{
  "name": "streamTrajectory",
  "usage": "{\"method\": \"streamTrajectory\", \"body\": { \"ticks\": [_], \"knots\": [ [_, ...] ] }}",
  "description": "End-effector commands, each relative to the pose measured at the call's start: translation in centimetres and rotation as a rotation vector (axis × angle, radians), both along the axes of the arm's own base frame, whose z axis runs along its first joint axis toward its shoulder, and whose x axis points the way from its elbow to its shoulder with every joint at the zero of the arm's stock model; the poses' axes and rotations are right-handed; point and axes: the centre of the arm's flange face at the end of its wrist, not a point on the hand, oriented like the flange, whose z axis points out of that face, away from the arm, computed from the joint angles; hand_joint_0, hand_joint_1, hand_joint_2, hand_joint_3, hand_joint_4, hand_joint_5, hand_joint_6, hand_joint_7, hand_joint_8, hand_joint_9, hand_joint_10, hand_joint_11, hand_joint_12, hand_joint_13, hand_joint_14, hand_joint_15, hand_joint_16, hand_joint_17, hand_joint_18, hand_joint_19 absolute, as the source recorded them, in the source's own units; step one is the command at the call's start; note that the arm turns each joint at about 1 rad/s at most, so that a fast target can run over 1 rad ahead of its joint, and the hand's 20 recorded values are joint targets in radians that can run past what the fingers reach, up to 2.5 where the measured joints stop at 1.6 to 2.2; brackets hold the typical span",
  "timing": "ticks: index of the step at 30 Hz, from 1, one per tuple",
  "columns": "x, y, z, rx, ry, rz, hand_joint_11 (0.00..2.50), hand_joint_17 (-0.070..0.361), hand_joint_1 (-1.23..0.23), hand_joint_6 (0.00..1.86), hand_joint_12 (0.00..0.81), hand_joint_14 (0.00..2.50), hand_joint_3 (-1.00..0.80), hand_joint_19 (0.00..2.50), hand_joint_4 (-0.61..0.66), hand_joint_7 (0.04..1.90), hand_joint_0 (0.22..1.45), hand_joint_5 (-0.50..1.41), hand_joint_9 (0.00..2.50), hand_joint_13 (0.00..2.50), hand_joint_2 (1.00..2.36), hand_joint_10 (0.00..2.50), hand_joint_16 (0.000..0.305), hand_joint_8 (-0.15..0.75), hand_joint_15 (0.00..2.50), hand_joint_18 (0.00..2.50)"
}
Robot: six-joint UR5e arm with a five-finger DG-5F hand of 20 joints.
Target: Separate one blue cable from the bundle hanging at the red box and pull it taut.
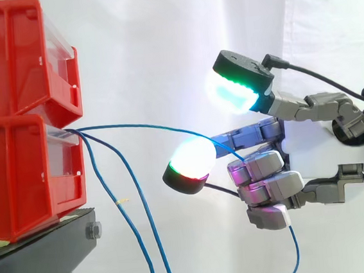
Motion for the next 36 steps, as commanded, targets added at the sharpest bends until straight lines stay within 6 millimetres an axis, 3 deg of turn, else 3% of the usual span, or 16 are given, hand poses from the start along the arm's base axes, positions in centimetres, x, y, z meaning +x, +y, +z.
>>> {"method": "streamTrajectory", "body": {
  "ticks": [1, 4, 8, 29, 36],
  "knots": [
    [-0.1, -1.0, 0.0, 0.024, -0.004, -0.012, 1.26, 0.099, -0.56, 0.69, 0.373, 2.50, -0.50, 1.39, 0.19, 0.90, 0.52, -0.18, 0.19, 0.44, 1.00, 2.50, 0.044, 0.365, 1.06, 0.81],
    [-0.7, -1.4, -0.5, 0.135, 0.017, -0.017, 1.27, 0.097, -0.56, 0.69, 0.372, 2.50, -0.50, 1.41, 0.19, 0.90, 0.53, -0.18, 0.20, 0.45, 1.00, 2.50, 0.043, 0.365, 1.06, 0.83],
    [-0.9, -1.3, -0.6, 0.156, 0.030, -0.016, 1.29, 0.097, -0.56, 0.69, 0.368, 2.50, -0.50, 1.39, 0.18, 0.91, 0.53, -0.18, 0.20, 0.47, 1.00, 2.50, 0.043, 0.360, 1.08, 0.85],
    [-0.9, -1.5, -0.7, 0.180, 0.023, -0.030, 1.36, 0.090, -0.56, 0.71, 0.361, 2.50, -0.47, 1.49, 0.16, 0.90, 0.60, -0.17, 0.25, 0.55, 1.00, 2.50, 0.040, 0.344, 1.18, 0.91],
    [-0.9, -1.6, -1.8, 0.200, 0.031, -0.037, 1.35, 0.091, -0.56, 0.71, 0.363, 2.50, -0.50, 1.47, 0.16, 0.90, 0.59, -0.17, 0.25, 0.57, 1.00, 2.50, 0.040, 0.344, 1.18, 0.91]
  ]
}}
